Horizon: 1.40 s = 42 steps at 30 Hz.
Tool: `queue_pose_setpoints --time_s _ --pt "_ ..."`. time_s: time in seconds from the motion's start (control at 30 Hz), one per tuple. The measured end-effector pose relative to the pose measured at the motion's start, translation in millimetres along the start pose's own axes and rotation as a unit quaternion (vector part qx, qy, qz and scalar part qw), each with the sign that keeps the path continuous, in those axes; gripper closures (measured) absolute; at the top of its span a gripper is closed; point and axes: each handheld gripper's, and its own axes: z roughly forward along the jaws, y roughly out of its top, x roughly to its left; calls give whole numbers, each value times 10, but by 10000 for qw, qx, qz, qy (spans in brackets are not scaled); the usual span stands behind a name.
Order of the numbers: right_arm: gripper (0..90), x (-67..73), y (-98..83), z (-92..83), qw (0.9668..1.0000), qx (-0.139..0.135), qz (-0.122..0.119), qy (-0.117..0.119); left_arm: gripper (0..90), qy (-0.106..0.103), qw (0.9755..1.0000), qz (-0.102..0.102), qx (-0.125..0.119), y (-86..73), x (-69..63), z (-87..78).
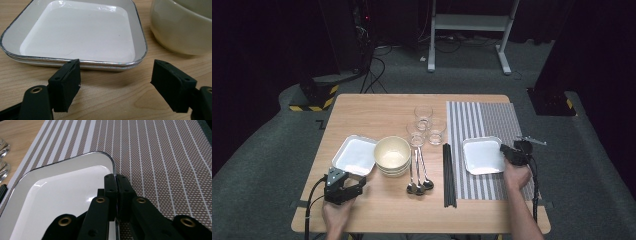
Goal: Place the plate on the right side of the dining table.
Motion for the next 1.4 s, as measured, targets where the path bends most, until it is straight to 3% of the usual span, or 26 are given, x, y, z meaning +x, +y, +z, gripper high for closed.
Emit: queue_pose_setpoints --time_s 0.33,0.63,0.93,1.03,1.4 --pt "856 -11 -24 41 9995 276 -120 -105 241 101 9999 62 53 1 -18 5" --pt "856 -2 -33 41 9995 187 -49 -268 223 40 9998 -113 135 3 13 13" --pt "844 -3 -37 37 9991 146 -58 -385 223 53 9997 -41 228 10 -1 32" --pt "779 -14 -42 36 9993 160 -45 -348 223 63 9997 -52 244 11 2 33" --pt "712 -11 -59 -39 9990 90 -215 -369 221 71 9995 -48 298 14 2 43"
